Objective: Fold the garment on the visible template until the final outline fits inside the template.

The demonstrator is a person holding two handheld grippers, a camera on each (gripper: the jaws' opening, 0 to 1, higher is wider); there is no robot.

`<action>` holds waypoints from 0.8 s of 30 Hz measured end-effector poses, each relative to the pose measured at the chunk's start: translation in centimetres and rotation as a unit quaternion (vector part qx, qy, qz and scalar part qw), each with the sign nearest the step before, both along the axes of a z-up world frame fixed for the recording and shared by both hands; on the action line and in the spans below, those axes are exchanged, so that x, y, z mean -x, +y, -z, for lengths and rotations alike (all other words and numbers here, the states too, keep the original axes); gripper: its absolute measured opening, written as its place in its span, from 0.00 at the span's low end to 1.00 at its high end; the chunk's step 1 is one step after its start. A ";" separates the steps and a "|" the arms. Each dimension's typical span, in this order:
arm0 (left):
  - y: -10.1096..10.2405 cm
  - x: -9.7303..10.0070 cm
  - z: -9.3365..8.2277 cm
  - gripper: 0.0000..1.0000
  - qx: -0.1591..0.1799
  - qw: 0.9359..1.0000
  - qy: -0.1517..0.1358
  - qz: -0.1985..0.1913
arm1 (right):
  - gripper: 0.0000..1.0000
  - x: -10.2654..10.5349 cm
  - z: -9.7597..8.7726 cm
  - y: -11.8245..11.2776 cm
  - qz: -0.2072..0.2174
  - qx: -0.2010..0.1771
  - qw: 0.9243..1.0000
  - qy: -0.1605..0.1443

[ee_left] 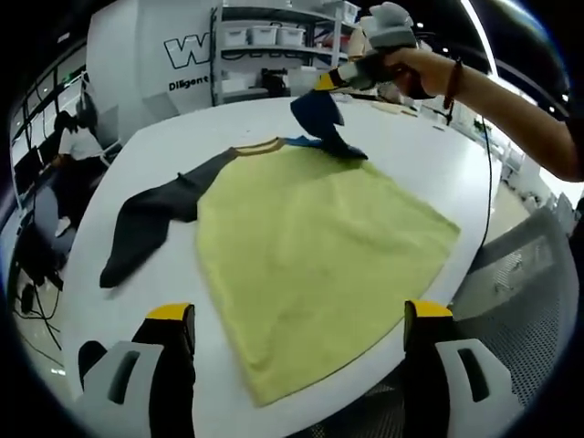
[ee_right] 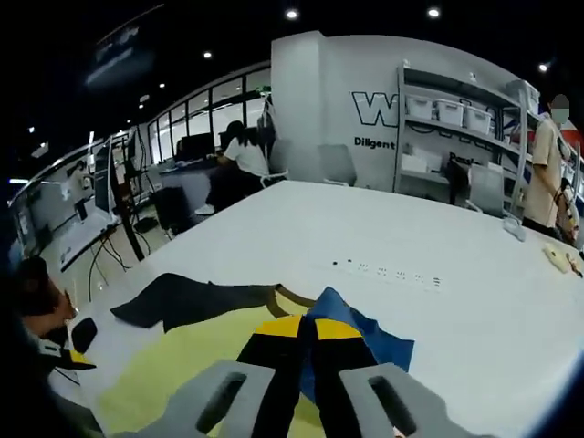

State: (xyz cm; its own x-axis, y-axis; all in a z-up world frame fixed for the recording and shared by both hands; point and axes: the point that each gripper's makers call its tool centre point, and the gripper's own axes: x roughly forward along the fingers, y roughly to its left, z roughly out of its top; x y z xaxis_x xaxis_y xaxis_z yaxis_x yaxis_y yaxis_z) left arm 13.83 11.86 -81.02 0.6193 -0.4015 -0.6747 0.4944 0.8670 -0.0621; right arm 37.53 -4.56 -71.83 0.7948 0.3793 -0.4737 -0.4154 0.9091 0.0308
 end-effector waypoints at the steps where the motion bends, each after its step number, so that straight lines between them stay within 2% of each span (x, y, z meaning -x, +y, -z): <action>1: -0.1 -0.1 -0.2 0.94 0.005 1.000 -0.004 -0.001 | 0.00 0.0 0.2 0.7 -0.006 0.002 1.000 0.002; 4: -0.1 -0.1 -0.2 0.94 0.007 1.000 -0.003 -0.001 | 0.00 0.1 0.9 1.9 -0.016 0.012 1.000 0.006; 7: -0.2 -0.2 -0.3 0.95 0.011 1.000 -0.005 0.000 | 0.00 0.0 2.6 3.7 -0.035 0.024 0.999 0.020; 13: -0.3 -0.1 -0.2 0.94 0.013 1.000 -0.002 0.001 | 0.00 0.0 5.4 5.0 -0.043 0.039 0.997 0.052; 17: -0.3 -0.1 -0.2 0.94 0.015 1.000 -0.001 0.000 | 0.00 0.3 7.0 5.5 -0.057 0.066 0.994 0.063; 20: -0.2 0.0 0.0 0.93 0.012 1.000 0.005 0.000 | 0.00 1.1 8.7 6.4 -0.093 0.096 0.988 0.073; 21: -0.2 0.0 0.1 0.93 0.011 1.000 0.007 0.000 | 0.00 1.3 9.4 6.9 -0.110 0.110 0.986 0.067; 23: -0.2 -0.2 -0.2 0.94 0.013 1.000 0.000 -0.002 | 0.00 1.7 10.6 7.1 -0.126 0.141 0.980 0.066; 24: -0.1 -0.2 -0.2 0.93 0.014 1.000 -0.001 -0.005 | 0.00 1.8 11.0 7.4 -0.132 0.144 0.978 0.066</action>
